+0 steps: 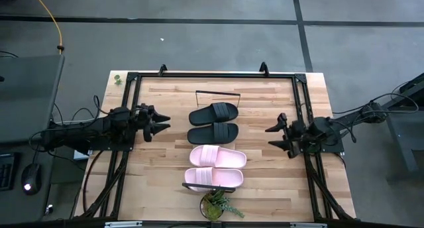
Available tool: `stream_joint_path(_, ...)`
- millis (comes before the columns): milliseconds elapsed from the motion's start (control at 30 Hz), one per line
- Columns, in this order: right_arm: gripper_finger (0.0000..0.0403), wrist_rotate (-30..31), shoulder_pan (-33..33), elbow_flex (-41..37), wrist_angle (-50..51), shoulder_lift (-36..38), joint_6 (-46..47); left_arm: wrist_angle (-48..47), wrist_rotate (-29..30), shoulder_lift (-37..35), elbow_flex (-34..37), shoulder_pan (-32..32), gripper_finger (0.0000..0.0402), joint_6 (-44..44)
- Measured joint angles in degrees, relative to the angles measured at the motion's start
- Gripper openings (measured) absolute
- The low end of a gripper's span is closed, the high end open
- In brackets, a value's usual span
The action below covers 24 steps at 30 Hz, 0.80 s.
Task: Pick and place slides into the shelf
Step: Return to Home Position
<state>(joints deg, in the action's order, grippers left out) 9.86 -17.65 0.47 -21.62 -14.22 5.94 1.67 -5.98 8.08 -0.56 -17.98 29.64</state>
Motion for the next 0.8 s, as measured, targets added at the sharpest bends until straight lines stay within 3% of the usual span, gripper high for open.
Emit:
stream_joint_path(200,0.0231,-4.1,0.0,0.0,6.3,0.0,-2.4,-0.2,1.6,0.0,0.0,0.0,0.0211,-9.8)
stream_joint_path(400,0.0231,-4.4,0.0,0.0,11.2,0.0,-1.9,-0.4,2.2,0.0,0.0,0.0,0.0211,-17.1)
stream_joint_path(800,0.0231,-5.7,0.0,0.1,20.5,-0.1,2.7,-0.6,3.0,0.0,0.0,0.0,0.0211,-22.6)
